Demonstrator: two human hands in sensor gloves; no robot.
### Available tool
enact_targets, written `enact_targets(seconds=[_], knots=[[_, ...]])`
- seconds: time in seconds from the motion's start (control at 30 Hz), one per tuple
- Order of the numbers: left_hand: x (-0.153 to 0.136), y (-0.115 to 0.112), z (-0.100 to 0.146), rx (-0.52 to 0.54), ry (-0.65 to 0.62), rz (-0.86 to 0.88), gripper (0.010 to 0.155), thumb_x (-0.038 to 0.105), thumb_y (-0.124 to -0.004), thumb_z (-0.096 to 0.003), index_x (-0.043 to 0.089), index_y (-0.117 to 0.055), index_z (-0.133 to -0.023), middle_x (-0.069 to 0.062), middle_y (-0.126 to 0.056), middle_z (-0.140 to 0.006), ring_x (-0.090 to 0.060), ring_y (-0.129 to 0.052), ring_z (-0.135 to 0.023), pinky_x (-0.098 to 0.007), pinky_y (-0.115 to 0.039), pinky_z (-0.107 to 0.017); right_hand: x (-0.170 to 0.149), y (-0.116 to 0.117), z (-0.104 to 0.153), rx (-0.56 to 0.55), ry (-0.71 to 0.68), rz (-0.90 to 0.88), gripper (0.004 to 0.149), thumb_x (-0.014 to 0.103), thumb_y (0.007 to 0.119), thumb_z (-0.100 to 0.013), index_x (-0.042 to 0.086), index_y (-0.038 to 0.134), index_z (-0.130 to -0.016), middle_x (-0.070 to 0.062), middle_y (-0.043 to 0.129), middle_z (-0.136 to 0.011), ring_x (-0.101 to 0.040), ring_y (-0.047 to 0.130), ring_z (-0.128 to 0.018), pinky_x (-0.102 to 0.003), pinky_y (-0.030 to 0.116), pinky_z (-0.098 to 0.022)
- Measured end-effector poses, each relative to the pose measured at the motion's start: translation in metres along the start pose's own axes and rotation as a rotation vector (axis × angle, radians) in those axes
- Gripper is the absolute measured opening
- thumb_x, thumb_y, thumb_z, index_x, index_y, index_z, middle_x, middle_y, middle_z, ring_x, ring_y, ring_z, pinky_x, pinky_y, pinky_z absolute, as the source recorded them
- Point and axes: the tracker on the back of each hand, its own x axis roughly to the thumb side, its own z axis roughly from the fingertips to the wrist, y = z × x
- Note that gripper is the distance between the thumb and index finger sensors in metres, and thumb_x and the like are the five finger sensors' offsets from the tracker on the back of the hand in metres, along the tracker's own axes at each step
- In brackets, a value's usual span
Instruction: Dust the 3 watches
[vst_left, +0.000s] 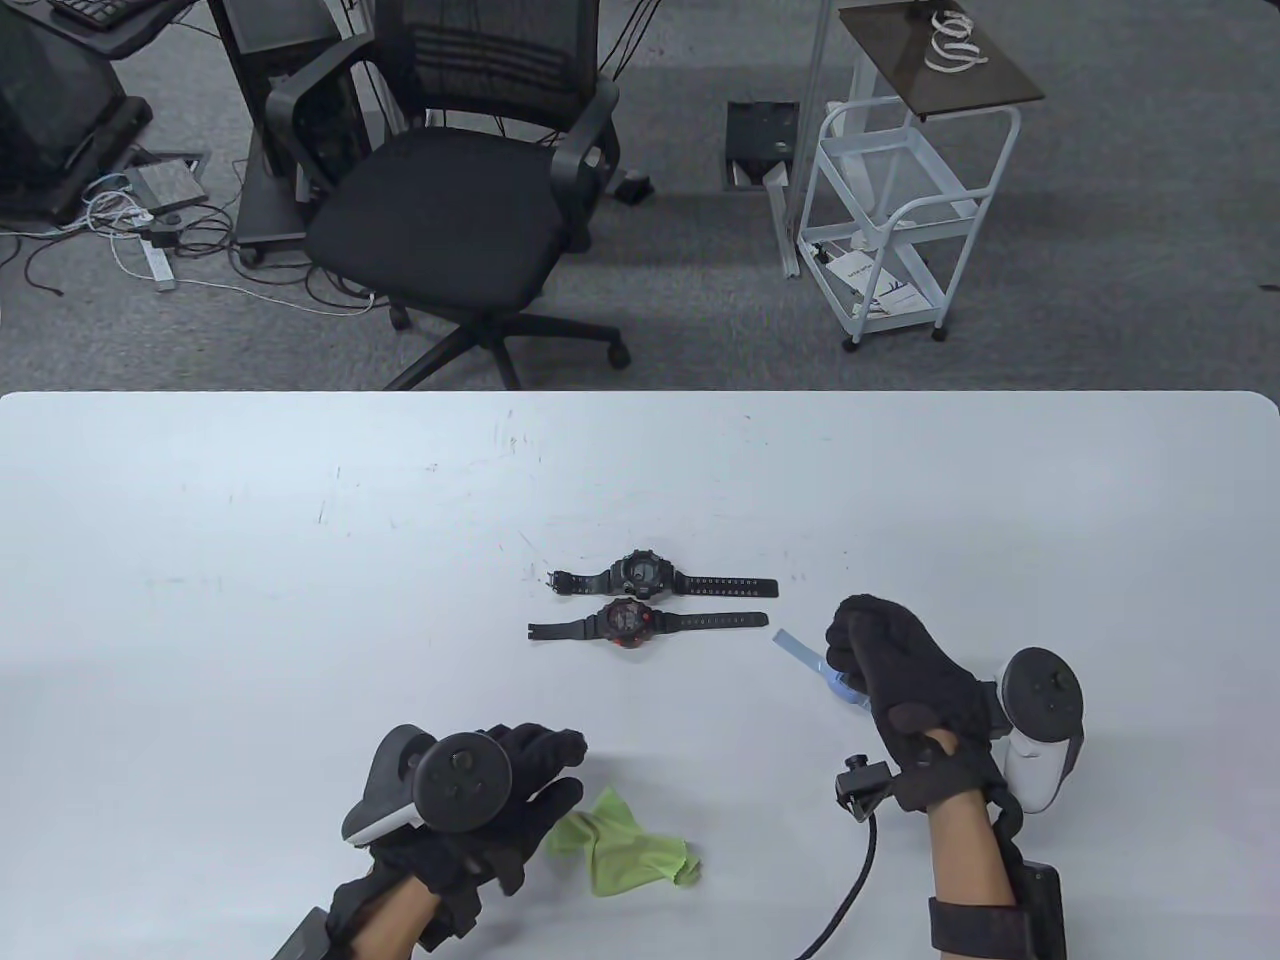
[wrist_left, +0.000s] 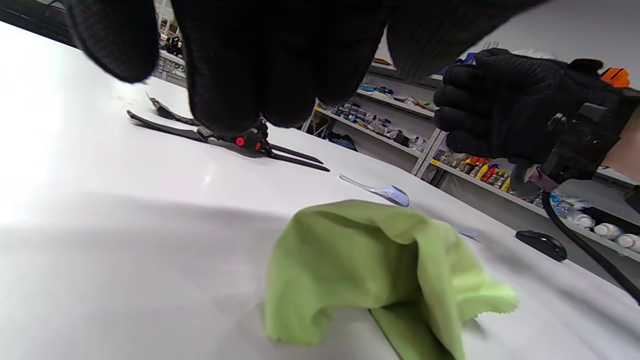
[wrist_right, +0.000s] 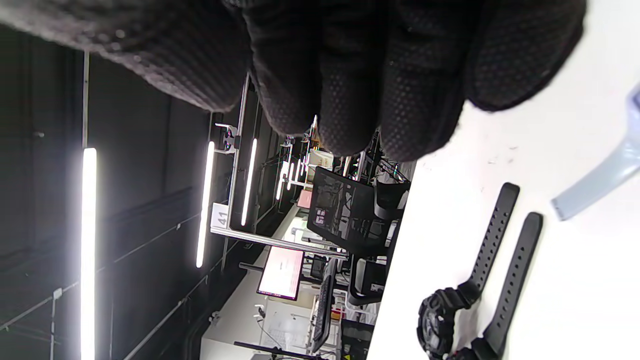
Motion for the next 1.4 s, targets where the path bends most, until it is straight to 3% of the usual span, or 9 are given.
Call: enact_targets(seconds=[0.1,0.23,0.37,0.5,0.73,0.83,0.9,1.17,1.4], knots=[[0.007,-0.002,0.000,0.021,-0.084,0.018,0.053,0.037,-0.080,-0.0534,0.019,-0.076,-0.103,-0.013,-0.083,-0.101,-0.042,-0.087,-0.088,-0.074,-0.063,-0.066,-0.001,-0.003,0.000,0.005,-0.001,-0.028,0.054,0.046,0.077,-0.055,0.010,0.081,-0.096,-0.018,0.088,-0.089,-0.041,0.094,-0.072,-0.063,0.073,-0.052],[0.026,-0.018,-0.005,-0.126,-0.166,-0.125,0.050,0.026,-0.082,-0.0520,0.027,-0.079,-0.102,-0.004,-0.078,-0.109,-0.040,-0.078,-0.098,-0.074,-0.059,-0.069,-0.003,-0.003,0.000,0.004,0.000,-0.025,0.054,0.046,0.077,-0.055,0.010,0.081,-0.096,-0.018,0.088,-0.089,-0.041,0.094,-0.072,-0.063,0.073,-0.052],[0.034,-0.032,-0.009,-0.277,-0.153,-0.197,0.060,0.018,-0.082,-0.0500,0.030,-0.070,-0.108,0.001,-0.067,-0.117,-0.038,-0.067,-0.106,-0.074,-0.055,-0.071,-0.003,-0.002,0.000,0.008,0.001,-0.017,0.054,0.045,0.077,-0.055,0.010,0.081,-0.096,-0.018,0.088,-0.089,-0.041,0.093,-0.072,-0.063,0.073,-0.052],[0.035,-0.041,-0.011,-0.314,-0.137,-0.256,0.066,0.015,-0.085,-0.0491,0.029,-0.064,-0.110,-0.001,-0.060,-0.119,-0.038,-0.063,-0.108,-0.074,-0.054,-0.072,-0.004,-0.001,0.000,0.017,0.006,-0.011,0.054,0.046,0.077,-0.055,0.010,0.081,-0.096,-0.018,0.088,-0.089,-0.041,0.093,-0.072,-0.063,0.073,-0.052],[0.033,-0.051,-0.018,-0.184,-0.163,-0.306,0.056,0.025,-0.094,-0.0468,0.021,-0.080,-0.101,-0.008,-0.081,-0.105,-0.036,-0.084,-0.092,-0.072,-0.061,-0.069,-0.006,0.001,0.000,0.024,0.014,0.003,0.055,0.046,0.077,-0.055,0.010,0.081,-0.097,-0.018,0.088,-0.089,-0.041,0.093,-0.072,-0.064,0.073,-0.052],[0.030,-0.052,-0.020,-0.175,-0.169,-0.324,0.052,0.025,-0.094,-0.0467,0.020,-0.083,-0.097,-0.008,-0.085,-0.101,-0.035,-0.087,-0.088,-0.071,-0.063,-0.068,-0.006,0.001,0.000,0.023,0.020,0.001,0.055,0.046,0.077,-0.055,0.010,0.080,-0.097,-0.018,0.088,-0.089,-0.041,0.093,-0.072,-0.064,0.073,-0.052],[0.028,-0.053,-0.020,-0.243,-0.151,-0.312,0.053,0.021,-0.091,-0.0479,0.021,-0.081,-0.100,-0.007,-0.082,-0.104,-0.035,-0.085,-0.092,-0.072,-0.062,-0.069,-0.006,0.001,0.000,0.024,0.023,0.001,0.055,0.046,0.077,-0.055,0.010,0.080,-0.097,-0.018,0.088,-0.089,-0.041,0.093,-0.072,-0.064,0.073,-0.052],[0.023,-0.053,-0.023,-0.157,-0.127,-0.310,0.044,0.032,-0.086,-0.0483,0.014,-0.087,-0.089,-0.011,-0.092,-0.090,-0.034,-0.094,-0.077,-0.068,-0.068,-0.066,-0.006,0.002,0.000,0.030,0.024,0.016,0.055,0.046,0.077,-0.055,0.010,0.080,-0.097,-0.018,0.088,-0.089,-0.041,0.093,-0.072,-0.064,0.073,-0.052],[-0.007,-0.012,-0.007,0.126,0.020,0.166,0.045,0.035,-0.079,-0.0491,0.012,-0.082,-0.088,-0.013,-0.089,-0.093,-0.038,-0.094,-0.081,-0.069,-0.069,-0.064,-0.006,0.001,0.000,0.022,0.025,-0.001,0.055,0.046,0.077,-0.055,0.010,0.080,-0.097,-0.018,0.088,-0.089,-0.041,0.093,-0.072,-0.064,0.073,-0.052]])
